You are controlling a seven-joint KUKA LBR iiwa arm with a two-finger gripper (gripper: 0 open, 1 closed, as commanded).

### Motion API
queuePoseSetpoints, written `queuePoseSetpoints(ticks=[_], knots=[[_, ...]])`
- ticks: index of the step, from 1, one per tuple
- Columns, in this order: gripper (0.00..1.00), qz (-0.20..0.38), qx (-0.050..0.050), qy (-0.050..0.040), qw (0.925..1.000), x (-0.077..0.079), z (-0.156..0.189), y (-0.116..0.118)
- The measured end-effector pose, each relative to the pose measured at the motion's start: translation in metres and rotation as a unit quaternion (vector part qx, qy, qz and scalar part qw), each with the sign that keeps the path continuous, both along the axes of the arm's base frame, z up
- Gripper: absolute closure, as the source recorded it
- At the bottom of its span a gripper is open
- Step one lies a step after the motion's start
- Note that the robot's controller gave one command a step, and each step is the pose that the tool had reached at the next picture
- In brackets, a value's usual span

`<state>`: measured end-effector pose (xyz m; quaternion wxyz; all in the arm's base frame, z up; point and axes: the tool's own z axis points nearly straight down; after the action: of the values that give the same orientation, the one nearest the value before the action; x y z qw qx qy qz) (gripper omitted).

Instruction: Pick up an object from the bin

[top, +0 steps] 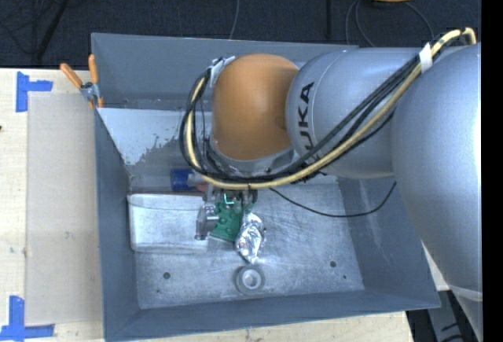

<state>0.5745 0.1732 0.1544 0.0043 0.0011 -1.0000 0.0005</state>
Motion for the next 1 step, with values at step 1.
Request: queuePoseSetpoints(ticks=[1], knots=[[0.00, -0.032, 0.000, -0.0038, 0.9995, 0.0305, -0.0282, -0.0395]])
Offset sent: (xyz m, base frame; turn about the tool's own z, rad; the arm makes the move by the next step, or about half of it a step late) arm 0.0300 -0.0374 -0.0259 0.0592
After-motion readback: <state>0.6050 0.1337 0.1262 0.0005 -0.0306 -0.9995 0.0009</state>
